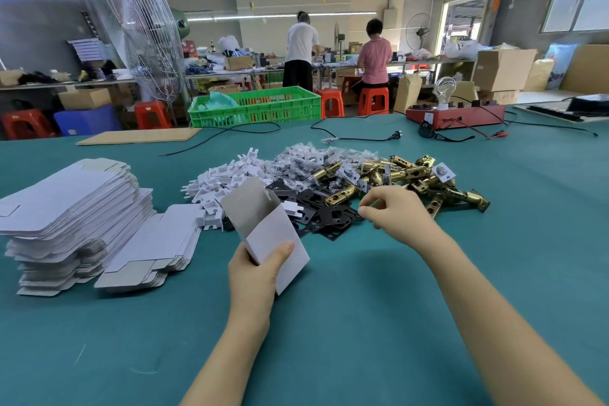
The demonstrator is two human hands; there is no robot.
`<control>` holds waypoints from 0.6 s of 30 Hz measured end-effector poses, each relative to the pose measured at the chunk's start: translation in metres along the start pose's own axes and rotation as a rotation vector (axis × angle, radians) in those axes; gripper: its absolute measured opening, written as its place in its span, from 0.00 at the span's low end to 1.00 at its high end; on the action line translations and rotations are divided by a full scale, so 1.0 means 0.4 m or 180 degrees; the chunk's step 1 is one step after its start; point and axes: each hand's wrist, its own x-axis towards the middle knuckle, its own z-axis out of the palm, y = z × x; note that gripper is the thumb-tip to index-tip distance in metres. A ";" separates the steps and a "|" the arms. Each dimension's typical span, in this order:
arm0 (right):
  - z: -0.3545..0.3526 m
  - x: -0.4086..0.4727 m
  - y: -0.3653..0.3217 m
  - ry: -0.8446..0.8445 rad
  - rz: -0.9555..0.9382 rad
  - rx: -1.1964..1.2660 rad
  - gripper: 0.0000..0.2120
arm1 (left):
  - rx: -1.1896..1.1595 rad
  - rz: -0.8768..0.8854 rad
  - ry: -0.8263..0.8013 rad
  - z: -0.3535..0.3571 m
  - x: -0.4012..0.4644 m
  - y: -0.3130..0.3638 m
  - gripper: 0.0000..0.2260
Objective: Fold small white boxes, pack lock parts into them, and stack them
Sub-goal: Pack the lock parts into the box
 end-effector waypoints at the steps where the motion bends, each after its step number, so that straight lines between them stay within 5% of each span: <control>1: 0.023 0.003 0.007 0.0103 0.0038 0.0051 0.02 | 0.0000 -0.0003 0.0005 0.000 0.000 0.000 0.11; 5: 0.110 0.001 0.035 0.0386 -0.0008 0.0071 0.13 | 0.0016 -0.0014 0.0012 0.003 0.000 0.001 0.11; 10: 0.189 -0.001 0.064 -0.0215 -0.0572 -0.0880 0.28 | 0.0039 0.0015 -0.0083 0.003 -0.002 0.002 0.11; 14: 0.209 0.016 0.071 -0.0490 -0.0569 -0.1294 0.25 | 0.0077 0.0030 -0.0280 0.009 -0.008 0.003 0.11; 18: 0.204 0.014 0.077 -0.0166 -0.0573 -0.1086 0.20 | 0.0129 0.0034 -0.0377 0.010 -0.010 0.002 0.10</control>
